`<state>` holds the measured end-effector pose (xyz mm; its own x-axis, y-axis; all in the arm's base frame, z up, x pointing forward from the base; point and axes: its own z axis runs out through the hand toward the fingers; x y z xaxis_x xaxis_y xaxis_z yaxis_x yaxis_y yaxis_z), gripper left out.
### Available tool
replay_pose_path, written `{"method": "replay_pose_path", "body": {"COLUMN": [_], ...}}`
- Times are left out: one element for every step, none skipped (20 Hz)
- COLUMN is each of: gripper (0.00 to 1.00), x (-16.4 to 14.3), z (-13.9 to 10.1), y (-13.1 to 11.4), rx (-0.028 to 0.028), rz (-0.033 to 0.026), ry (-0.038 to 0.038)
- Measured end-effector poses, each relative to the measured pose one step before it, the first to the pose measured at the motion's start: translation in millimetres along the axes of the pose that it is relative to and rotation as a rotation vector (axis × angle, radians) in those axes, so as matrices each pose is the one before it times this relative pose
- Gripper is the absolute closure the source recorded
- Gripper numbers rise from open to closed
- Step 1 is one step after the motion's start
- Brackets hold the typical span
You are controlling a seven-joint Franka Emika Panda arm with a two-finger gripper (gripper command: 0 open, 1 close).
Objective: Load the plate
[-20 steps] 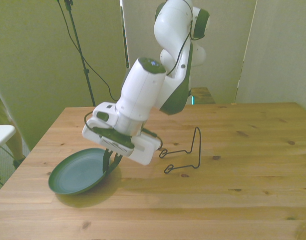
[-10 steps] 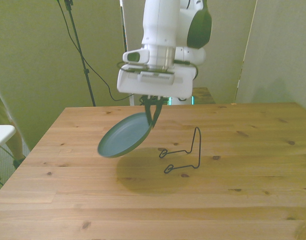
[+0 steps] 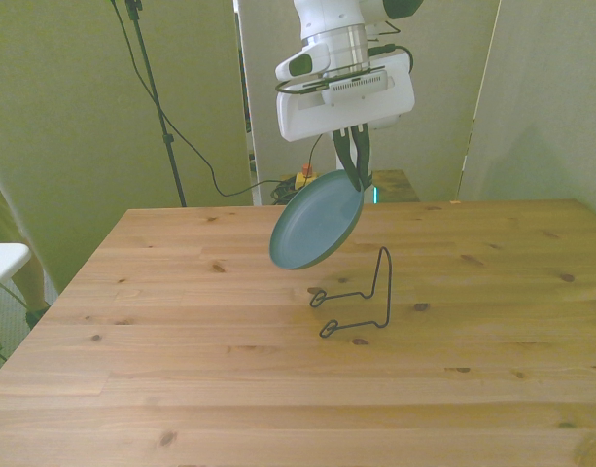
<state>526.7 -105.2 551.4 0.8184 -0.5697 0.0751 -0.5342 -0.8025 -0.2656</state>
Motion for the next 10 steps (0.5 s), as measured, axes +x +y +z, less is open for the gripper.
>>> {"method": "replay_pose_path", "body": {"gripper": [1.0,1.0,1.0,1.0,1.0,1.0,1.0,1.0,1.0,1.0], "x": [-1.63,-1.54,-1.56,-1.14,-1.43,-1.43,-1.24,-1.09,-0.81,-0.94], "z": [-0.17,0.01,0.0,-0.54,-1.13,-1.76,-2.12,-2.09,-1.55,-0.7], "y": [-0.21,-0.22,-0.5,-0.57,-0.45,-0.74,-0.99,-0.73,-0.66,-0.61], "rx": [0.00628,0.00743,0.00906,0.0078,0.00473,0.0076,0.00852,0.00489,0.00585,0.00672], "rz": [-0.00611,-0.00475,-0.0068,-0.00686,-0.00528,-0.00344,-0.00258,-0.00326,-0.00313,-0.00514], "ry": [-0.01185,-0.01249,-0.01296,-0.00685,-0.00712,-0.00555,-0.00364,-0.0021,-0.00131,-0.0054]}}
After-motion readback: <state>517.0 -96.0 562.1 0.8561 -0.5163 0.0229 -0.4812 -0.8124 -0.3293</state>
